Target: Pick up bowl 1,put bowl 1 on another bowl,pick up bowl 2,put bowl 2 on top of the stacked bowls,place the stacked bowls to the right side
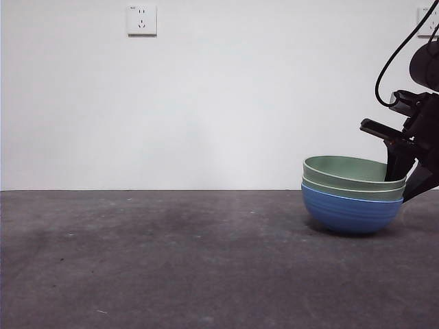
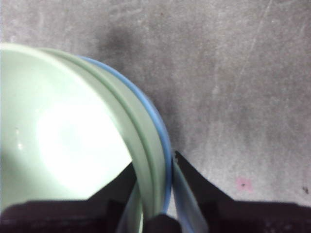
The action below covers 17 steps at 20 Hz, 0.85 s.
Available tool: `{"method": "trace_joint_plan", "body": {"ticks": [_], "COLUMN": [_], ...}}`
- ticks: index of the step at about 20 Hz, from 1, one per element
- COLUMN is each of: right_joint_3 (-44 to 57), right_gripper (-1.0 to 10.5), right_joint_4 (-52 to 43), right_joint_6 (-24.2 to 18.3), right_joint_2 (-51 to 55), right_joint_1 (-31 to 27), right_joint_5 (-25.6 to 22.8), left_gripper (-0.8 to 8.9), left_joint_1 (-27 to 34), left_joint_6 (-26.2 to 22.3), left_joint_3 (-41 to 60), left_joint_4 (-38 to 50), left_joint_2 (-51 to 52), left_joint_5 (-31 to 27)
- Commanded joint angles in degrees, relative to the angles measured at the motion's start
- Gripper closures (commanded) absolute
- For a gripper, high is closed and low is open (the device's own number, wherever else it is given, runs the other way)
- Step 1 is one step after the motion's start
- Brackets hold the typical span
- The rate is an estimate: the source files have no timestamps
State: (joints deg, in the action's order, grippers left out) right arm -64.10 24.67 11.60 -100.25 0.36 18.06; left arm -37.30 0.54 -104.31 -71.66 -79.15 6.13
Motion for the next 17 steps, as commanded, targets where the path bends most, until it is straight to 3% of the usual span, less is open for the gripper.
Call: {"method": "trace_joint_plan", "body": {"ticks": [1, 10, 14, 17], "right_joint_3": [0.92, 0.92, 0.92, 0.92], "right_gripper": [7.5, 7.4, 5.8, 5.6], "right_joint_4": [1.31, 1.33, 1.05, 1.57], "right_joint_6": [-0.79, -1.18, -1.2, -1.18], "right_joint_2": [-1.97, -0.59, 3.19, 6.95], "right_joint_1": [0.44, 0.46, 0.46, 0.44], "right_joint_5": [-0.33, 0.07, 0.13, 0.13], "left_gripper": [5.31, 5.31, 5.31, 5.3], "left_joint_1": [-0.17, -0.17, -0.17, -0.17], "left_joint_6": [-0.37, -0.39, -0.59, -0.59], "left_joint_3": [-0.04, -0.02, -0.02, -0.02], "left_joint_4": [0.24, 0.55, 0.83, 1.33], "left_joint_2": [-0.04, -0.04, -0.04, -0.04], "left_joint_5": [0.07, 0.04, 0.0, 0.02]}}
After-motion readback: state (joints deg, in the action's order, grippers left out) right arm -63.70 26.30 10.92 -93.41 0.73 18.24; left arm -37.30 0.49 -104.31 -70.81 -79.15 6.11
